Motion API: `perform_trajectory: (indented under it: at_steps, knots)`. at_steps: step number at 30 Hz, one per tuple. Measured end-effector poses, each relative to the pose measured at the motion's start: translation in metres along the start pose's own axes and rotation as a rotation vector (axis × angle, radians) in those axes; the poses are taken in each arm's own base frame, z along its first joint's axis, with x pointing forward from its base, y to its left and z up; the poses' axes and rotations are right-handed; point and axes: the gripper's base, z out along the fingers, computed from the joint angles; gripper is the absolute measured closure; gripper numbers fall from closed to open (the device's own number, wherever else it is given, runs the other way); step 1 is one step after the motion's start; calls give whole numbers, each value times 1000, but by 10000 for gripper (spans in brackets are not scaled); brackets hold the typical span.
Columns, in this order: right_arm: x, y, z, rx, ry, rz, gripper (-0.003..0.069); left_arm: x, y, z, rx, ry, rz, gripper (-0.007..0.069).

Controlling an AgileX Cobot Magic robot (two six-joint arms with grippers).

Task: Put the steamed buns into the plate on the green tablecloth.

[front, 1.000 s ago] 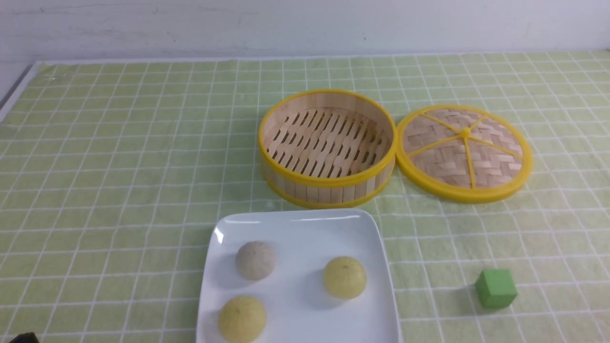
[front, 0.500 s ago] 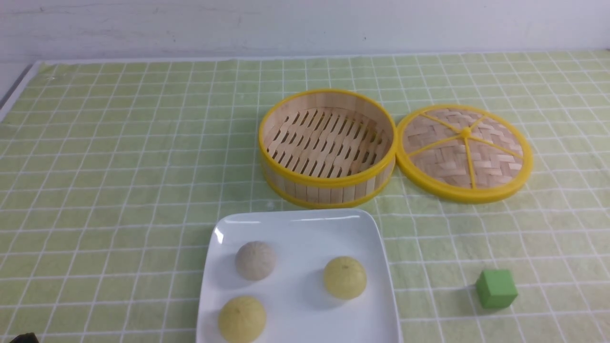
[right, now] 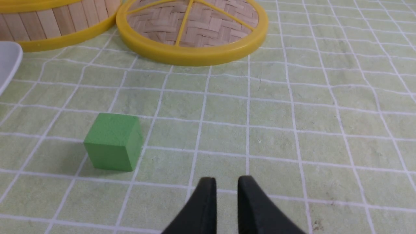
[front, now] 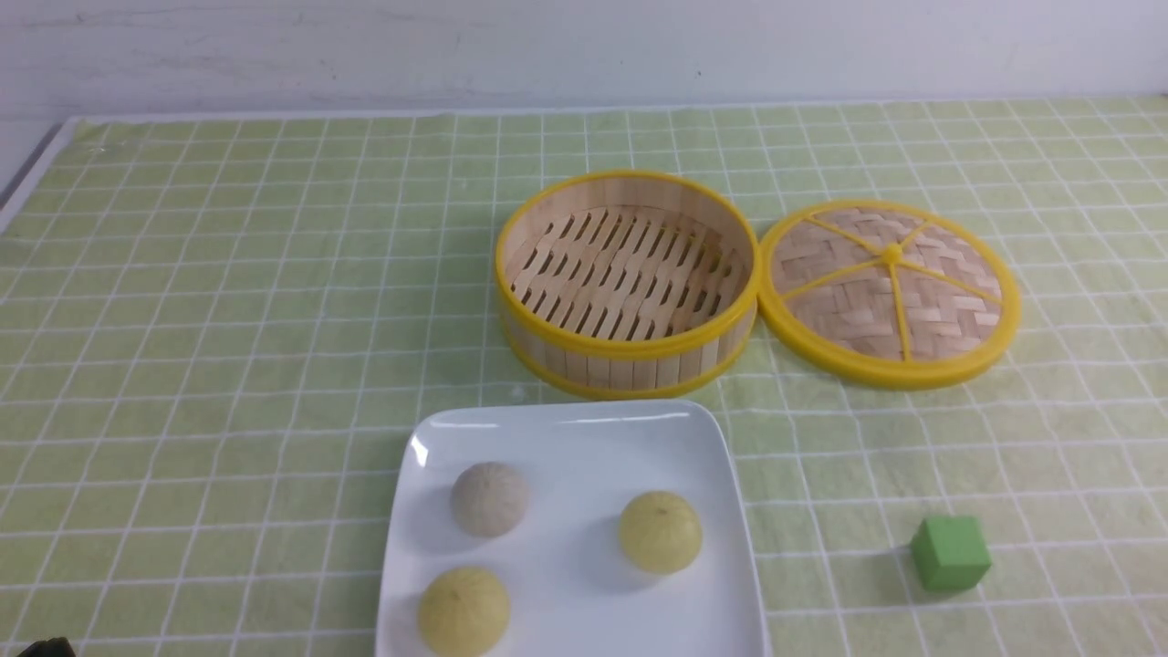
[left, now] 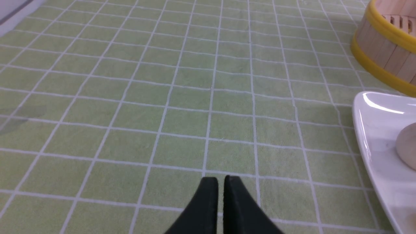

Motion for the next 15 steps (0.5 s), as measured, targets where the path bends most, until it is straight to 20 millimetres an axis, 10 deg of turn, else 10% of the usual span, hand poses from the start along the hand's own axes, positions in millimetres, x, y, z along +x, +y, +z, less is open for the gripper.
perform_trajectory:
  at_steps: [15]
  knots:
    - [0,0,0,0,0,0,515,0,0,0,0,0,0,557]
